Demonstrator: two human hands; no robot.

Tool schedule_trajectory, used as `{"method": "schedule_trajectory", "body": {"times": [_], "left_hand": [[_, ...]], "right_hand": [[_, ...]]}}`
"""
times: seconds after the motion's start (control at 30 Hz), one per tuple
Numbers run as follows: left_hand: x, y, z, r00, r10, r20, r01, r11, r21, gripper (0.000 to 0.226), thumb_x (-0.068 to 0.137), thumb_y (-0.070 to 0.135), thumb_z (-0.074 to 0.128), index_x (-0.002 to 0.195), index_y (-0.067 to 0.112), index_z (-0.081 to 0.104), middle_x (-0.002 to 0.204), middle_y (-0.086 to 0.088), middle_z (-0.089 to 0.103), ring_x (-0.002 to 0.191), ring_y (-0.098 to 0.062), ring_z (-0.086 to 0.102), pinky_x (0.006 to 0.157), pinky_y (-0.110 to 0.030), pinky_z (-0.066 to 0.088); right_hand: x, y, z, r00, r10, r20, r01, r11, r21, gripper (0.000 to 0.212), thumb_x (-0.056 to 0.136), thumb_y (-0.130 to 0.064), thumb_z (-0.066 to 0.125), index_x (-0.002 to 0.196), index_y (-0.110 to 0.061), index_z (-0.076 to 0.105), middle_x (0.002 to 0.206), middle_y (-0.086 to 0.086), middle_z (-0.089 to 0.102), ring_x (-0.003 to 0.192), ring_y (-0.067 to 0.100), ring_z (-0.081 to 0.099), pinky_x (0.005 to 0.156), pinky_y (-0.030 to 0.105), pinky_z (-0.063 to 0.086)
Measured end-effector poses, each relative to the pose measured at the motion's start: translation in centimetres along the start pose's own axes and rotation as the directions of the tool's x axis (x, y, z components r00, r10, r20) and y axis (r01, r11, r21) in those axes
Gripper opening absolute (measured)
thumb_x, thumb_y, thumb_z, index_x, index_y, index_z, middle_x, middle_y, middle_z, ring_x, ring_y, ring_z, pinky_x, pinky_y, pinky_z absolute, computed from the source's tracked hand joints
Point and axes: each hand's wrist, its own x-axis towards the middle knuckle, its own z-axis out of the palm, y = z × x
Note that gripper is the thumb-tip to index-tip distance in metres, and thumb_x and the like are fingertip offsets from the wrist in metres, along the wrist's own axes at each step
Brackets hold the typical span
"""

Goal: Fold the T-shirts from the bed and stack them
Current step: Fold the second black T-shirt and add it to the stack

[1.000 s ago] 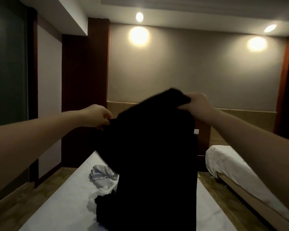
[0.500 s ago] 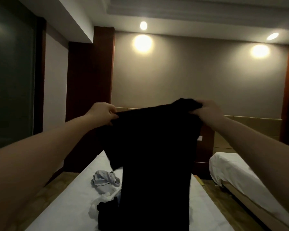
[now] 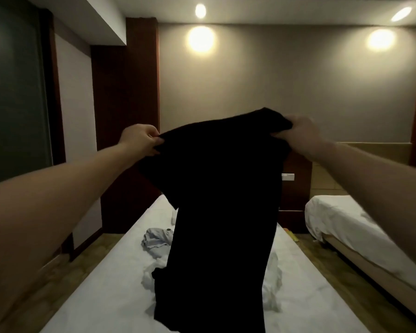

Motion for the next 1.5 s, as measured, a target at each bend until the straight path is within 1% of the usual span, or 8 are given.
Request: {"method": "schedule_trajectory", "body": {"times": [0.17, 0.37, 0.63, 0.8, 1.17, 1.27, 1.33, 1.5], "left_hand": [[0.3, 0.6, -1.1, 0.998, -0.059, 0.039, 0.061, 0.995, -0.073, 0.007, 0.092, 0.012, 0.054, 0.093, 0.008, 0.06, 0.085, -0.004, 0.06, 0.068, -0.012, 0.061, 0.054, -0.013, 0.052], [-0.8, 0.8, -1.1, 0.98, -0.072, 0.186, 0.081, 0.996, -0.04, 0.01, 0.09, 0.009, 0.055, 0.081, 0.013, 0.057, 0.078, -0.004, 0.059, 0.043, 0.001, 0.059, 0.045, -0.01, 0.049], [-2.1, 0.8, -1.6, 0.994, 0.04, 0.101, -0.04, 0.999, -0.002, 0.006, 0.091, 0.01, 0.055, 0.093, 0.008, 0.06, 0.083, -0.003, 0.059, 0.068, -0.01, 0.06, 0.051, -0.006, 0.048], [-2.5, 0.9, -1.5, 0.994, 0.106, -0.005, -0.106, 0.994, 0.019, 0.018, 0.091, 0.011, 0.055, 0.106, 0.003, 0.06, 0.091, -0.01, 0.06, 0.05, 0.007, 0.058, 0.053, -0.005, 0.046], [-4.3, 0.2, -1.5, 0.984, 0.171, -0.054, -0.165, 0.982, 0.097, 0.019, 0.094, 0.015, 0.051, 0.108, 0.005, 0.06, 0.092, -0.006, 0.057, 0.08, -0.016, 0.057, 0.071, -0.022, 0.046], [-5.5, -0.8, 0.9, 0.98, 0.078, 0.184, -0.124, 0.959, 0.254, 0.019, 0.09, 0.011, 0.057, 0.105, 0.0, 0.061, 0.095, -0.013, 0.057, 0.07, -0.014, 0.056, 0.063, -0.017, 0.047], [-6.0, -1.7, 2.8, 0.975, 0.035, 0.221, -0.079, 0.978, 0.191, 0.013, 0.089, 0.009, 0.059, 0.1, 0.003, 0.063, 0.093, -0.014, 0.059, 0.056, -0.003, 0.058, 0.055, -0.011, 0.047], [-5.8, -2.6, 2.0, 0.995, -0.075, 0.06, 0.085, 0.978, -0.188, 0.01, 0.093, 0.008, 0.052, 0.085, 0.012, 0.058, 0.092, -0.014, 0.058, 0.055, -0.006, 0.063, 0.052, -0.01, 0.05]], "right_hand": [[1.1, -0.9, -1.6, 0.972, -0.075, 0.225, 0.133, 0.958, -0.256, 0.032, 0.081, -0.011, 0.07, 0.106, 0.008, 0.063, 0.103, 0.023, 0.065, 0.102, 0.034, 0.059, 0.074, 0.032, 0.038], [0.2, -0.2, -2.3, 0.963, 0.0, 0.269, 0.062, 0.973, -0.223, 0.027, 0.08, -0.008, 0.07, 0.104, 0.005, 0.066, 0.103, 0.024, 0.066, 0.092, 0.027, 0.06, 0.049, 0.005, 0.032], [-1.3, 0.0, -2.4, 0.985, -0.065, 0.162, 0.101, 0.97, -0.22, 0.027, 0.083, -0.015, 0.068, 0.095, 0.009, 0.066, 0.078, 0.019, 0.055, 0.071, 0.016, 0.048, 0.049, 0.011, 0.029], [-1.5, -1.1, -3.0, 0.985, -0.103, 0.138, 0.134, 0.962, -0.237, 0.029, 0.087, -0.015, 0.064, 0.094, 0.012, 0.063, 0.077, 0.015, 0.051, 0.058, 0.014, 0.041, 0.051, 0.019, 0.029], [-2.2, -1.5, -2.2, 0.988, -0.131, 0.086, 0.15, 0.949, -0.278, 0.023, 0.088, -0.013, 0.061, 0.102, 0.004, 0.062, 0.083, 0.011, 0.053, 0.08, 0.021, 0.049, 0.06, 0.028, 0.025], [-4.1, -1.5, -0.8, 0.905, 0.036, 0.423, 0.125, 0.929, -0.348, 0.027, 0.086, -0.013, 0.065, 0.106, 0.004, 0.063, 0.094, 0.008, 0.06, 0.088, 0.022, 0.054, 0.066, 0.028, 0.033], [-4.7, -0.4, 0.1, 0.868, 0.023, 0.495, 0.215, 0.882, -0.419, 0.025, 0.085, -0.016, 0.066, 0.1, 0.003, 0.065, 0.092, 0.012, 0.063, 0.088, 0.025, 0.057, 0.071, 0.031, 0.038], [-4.8, -0.2, -1.7, 0.965, -0.112, 0.238, 0.163, 0.966, -0.203, 0.022, 0.082, -0.017, 0.067, 0.097, 0.0, 0.067, 0.081, 0.008, 0.057, 0.082, 0.016, 0.051, 0.06, 0.021, 0.033]]}}
